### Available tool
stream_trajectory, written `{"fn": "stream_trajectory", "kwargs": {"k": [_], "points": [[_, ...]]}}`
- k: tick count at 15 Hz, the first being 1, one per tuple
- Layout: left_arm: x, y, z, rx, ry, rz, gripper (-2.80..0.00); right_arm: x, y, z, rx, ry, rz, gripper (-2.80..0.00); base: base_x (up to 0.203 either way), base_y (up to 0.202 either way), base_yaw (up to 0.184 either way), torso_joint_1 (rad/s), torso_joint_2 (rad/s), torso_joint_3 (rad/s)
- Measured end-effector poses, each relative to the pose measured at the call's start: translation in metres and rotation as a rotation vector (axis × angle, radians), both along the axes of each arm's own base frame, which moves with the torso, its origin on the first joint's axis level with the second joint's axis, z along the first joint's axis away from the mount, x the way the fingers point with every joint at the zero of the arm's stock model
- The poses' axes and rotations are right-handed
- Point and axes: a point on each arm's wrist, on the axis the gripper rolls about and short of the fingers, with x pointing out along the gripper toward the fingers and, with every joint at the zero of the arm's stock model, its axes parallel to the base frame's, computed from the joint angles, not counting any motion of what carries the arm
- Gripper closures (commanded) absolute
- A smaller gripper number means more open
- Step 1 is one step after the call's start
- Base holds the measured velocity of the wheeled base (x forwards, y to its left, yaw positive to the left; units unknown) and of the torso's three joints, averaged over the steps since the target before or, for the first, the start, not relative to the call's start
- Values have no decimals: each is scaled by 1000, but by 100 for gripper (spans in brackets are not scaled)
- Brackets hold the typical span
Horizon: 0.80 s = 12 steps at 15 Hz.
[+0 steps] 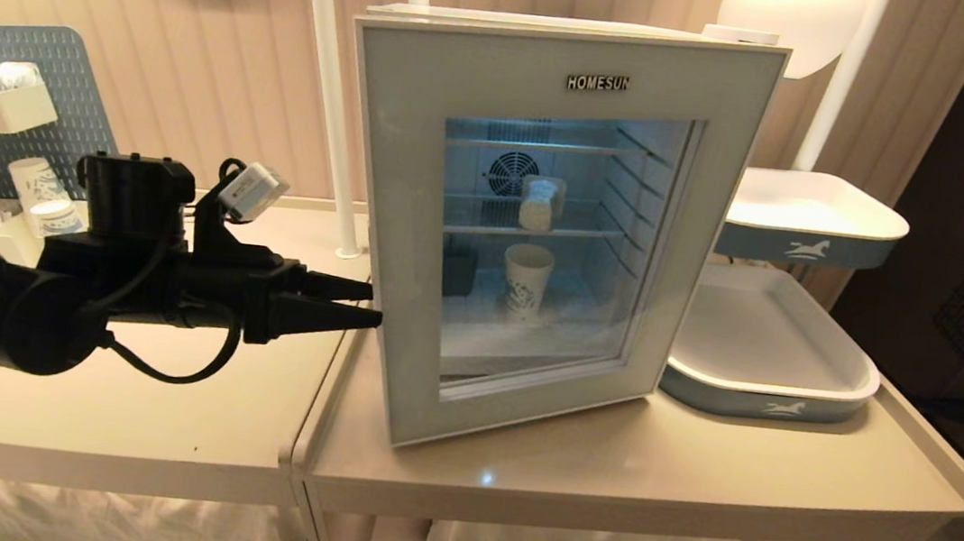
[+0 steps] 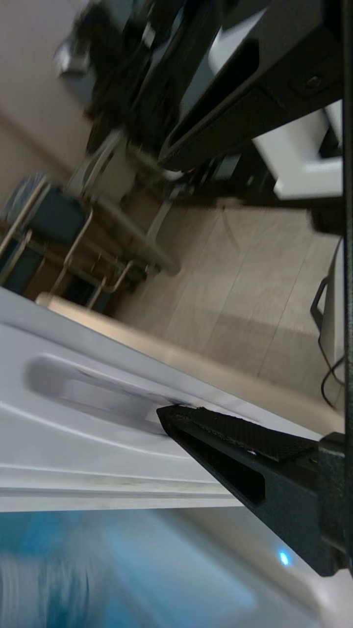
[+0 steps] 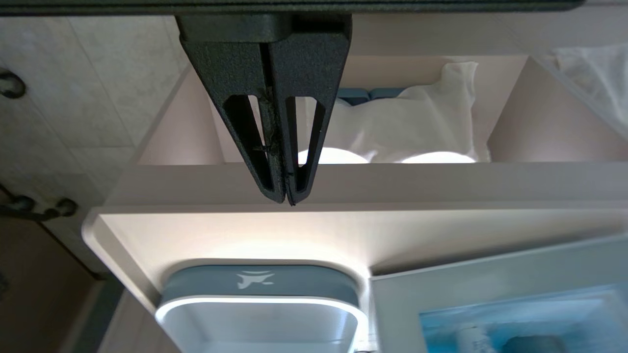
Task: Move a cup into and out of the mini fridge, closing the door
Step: Open the freezer door
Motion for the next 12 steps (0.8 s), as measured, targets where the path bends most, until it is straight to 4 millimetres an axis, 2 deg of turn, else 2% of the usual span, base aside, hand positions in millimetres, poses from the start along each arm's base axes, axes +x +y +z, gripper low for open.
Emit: {"fn": "stream_trajectory", "kwargs": {"k": [3, 9, 12], "points": [[-32, -10, 8, -11, -11, -87, -280, 0, 0, 0, -1, 0, 1, 0, 0, 0, 0, 0, 0, 0], [-114, -50, 28, -32, -75, -329, -280, 0, 0, 0, 2, 0, -1, 0, 0, 0, 0, 0, 0, 0], [-129, -51, 32, -28, -89, -307, -280, 0, 0, 0, 1, 1, 0, 0, 0, 0, 0, 0, 0, 0]]}}
